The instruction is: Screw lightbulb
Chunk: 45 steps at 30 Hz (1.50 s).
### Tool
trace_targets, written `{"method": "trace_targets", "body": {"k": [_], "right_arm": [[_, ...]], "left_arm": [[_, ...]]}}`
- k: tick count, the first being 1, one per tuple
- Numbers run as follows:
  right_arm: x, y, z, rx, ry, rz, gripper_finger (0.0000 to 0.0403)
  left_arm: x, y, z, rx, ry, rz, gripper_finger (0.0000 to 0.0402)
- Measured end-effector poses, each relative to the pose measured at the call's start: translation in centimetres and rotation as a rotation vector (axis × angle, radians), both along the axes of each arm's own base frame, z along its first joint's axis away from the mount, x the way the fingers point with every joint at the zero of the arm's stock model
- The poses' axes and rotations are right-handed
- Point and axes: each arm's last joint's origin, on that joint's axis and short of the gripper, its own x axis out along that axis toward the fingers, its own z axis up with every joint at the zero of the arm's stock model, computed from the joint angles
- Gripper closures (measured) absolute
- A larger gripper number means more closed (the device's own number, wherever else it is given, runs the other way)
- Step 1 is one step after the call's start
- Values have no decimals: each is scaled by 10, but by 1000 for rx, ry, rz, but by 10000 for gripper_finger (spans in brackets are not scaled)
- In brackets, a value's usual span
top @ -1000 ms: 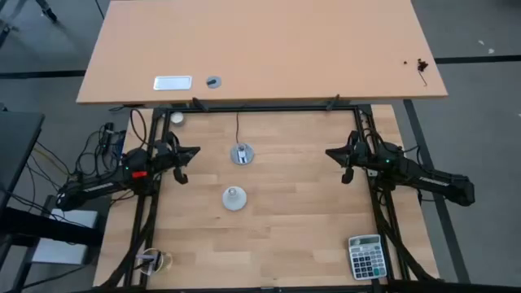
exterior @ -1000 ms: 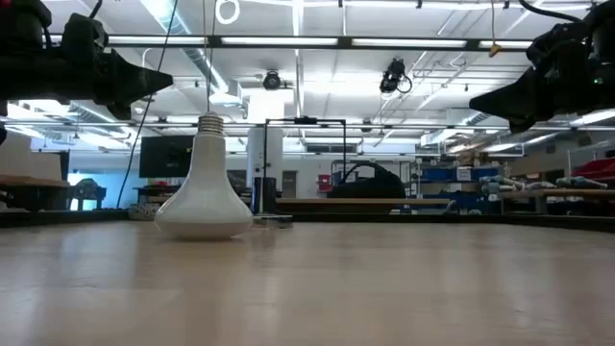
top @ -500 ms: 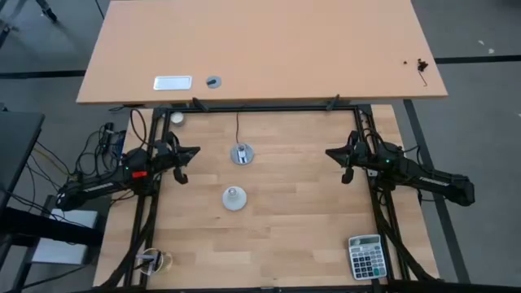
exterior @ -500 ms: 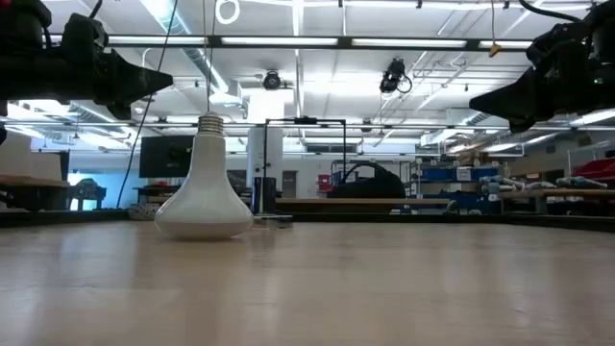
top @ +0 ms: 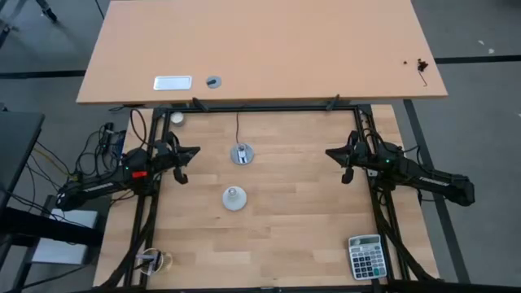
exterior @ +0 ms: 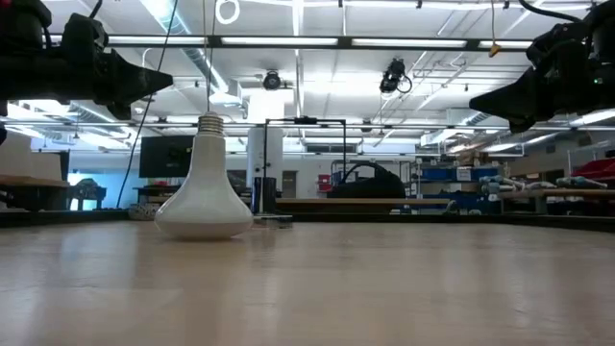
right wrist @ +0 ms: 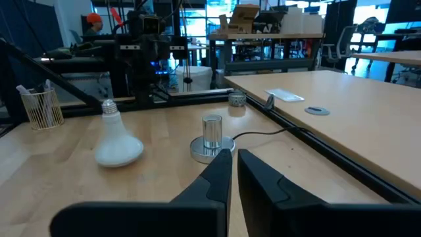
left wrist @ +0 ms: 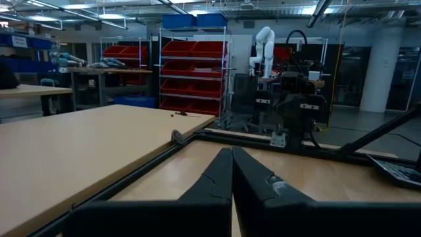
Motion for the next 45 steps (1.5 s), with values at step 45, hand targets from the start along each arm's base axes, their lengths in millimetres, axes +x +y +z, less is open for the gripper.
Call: {"method": "trace_targets", "body": {"k": [45], "right_arm": [[-4, 1, 33, 92, -385, 31, 368]], "left_arm": [[0, 0, 0, 0, 0, 0, 396]]}}
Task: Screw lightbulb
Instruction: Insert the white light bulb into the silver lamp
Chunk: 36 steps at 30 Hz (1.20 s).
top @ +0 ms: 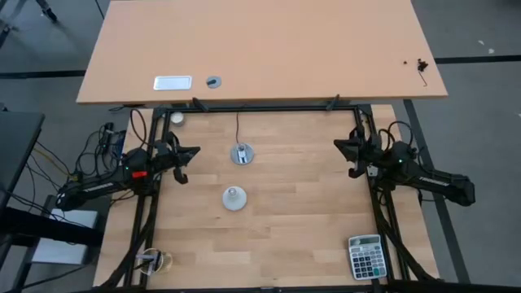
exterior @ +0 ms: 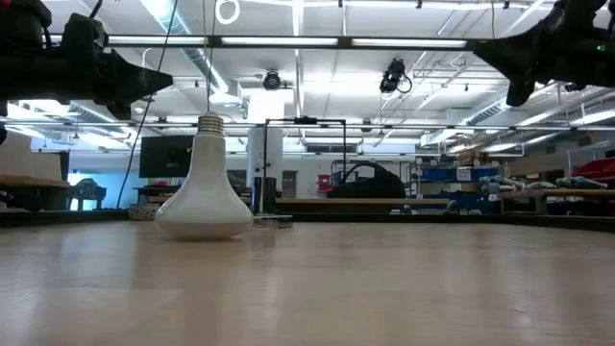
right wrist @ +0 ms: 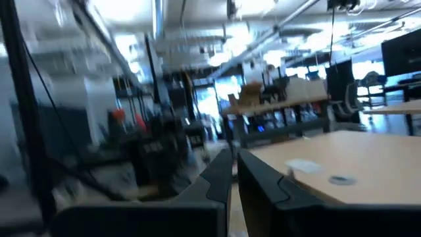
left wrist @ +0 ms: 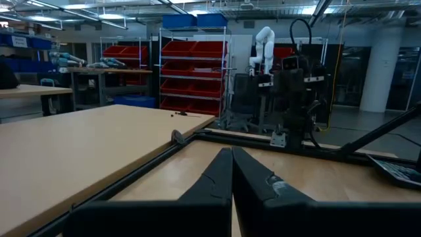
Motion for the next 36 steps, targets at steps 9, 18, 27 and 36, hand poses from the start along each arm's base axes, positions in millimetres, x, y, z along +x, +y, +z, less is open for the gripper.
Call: {"method": "trace_targets", "body": {"k": [9, 18, 27, 36], "right_arm": [[17, 1, 2, 25, -3, 139, 368], [45, 4, 18, 14, 118, 204, 365], [94, 12, 49, -28, 212, 290, 350], [159, 31, 48, 2, 351, 367, 311]], "left_arm": [[0, 0, 0, 0, 0, 0, 396], [0, 0, 0, 0, 0, 0, 396], [0, 0, 0, 0, 0, 0, 396], [0, 0, 0, 1, -2, 0, 396]]}}
